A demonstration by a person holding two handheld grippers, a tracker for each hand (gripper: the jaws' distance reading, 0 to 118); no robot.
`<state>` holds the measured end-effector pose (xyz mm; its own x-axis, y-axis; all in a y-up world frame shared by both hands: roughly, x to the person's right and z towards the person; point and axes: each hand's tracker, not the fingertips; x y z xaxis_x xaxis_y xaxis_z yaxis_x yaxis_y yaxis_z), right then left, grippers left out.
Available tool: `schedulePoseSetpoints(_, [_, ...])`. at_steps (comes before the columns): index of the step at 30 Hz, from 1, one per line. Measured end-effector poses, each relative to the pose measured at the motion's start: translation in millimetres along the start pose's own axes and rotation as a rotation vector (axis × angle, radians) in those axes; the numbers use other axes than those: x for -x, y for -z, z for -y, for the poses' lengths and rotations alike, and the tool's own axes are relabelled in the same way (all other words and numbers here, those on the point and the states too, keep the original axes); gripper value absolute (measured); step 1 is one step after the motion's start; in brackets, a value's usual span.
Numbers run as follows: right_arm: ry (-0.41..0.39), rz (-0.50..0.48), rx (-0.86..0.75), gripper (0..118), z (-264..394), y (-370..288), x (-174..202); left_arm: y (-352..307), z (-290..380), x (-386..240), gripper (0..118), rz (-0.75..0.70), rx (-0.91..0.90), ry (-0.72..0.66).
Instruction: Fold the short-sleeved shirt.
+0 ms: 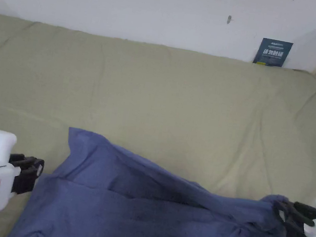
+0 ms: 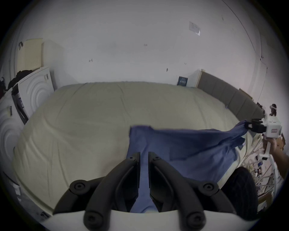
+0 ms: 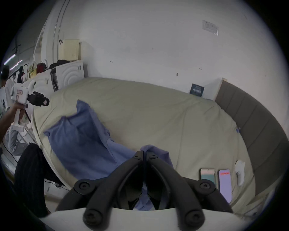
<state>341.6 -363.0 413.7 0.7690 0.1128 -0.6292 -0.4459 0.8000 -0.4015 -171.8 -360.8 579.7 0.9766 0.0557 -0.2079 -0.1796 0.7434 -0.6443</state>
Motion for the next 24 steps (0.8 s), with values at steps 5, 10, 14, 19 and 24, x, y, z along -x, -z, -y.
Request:
schedulePoseSetpoints(5, [0.036,-0.046,0.110,4,42,18,9,35,12,5,15,-0.004,0.018,-0.067])
schedulePoseSetpoints(10, [0.087,-0.048,0.107,4,51,25,4,108,-39,24,115,0.036,0.052,-0.106])
schedulePoseSetpoints(14, [0.109,-0.047,0.088,4,46,25,-2,178,-85,28,115,-0.023,0.105,-0.067])
schedulePoseSetpoints(19, [0.158,-0.055,0.069,4,36,23,-9,260,-107,26,109,0.025,0.308,-0.086])
schedulePoseSetpoints(24, [0.178,-0.061,0.055,4,35,20,-14,261,-99,11,51,-0.035,0.310,-0.017])
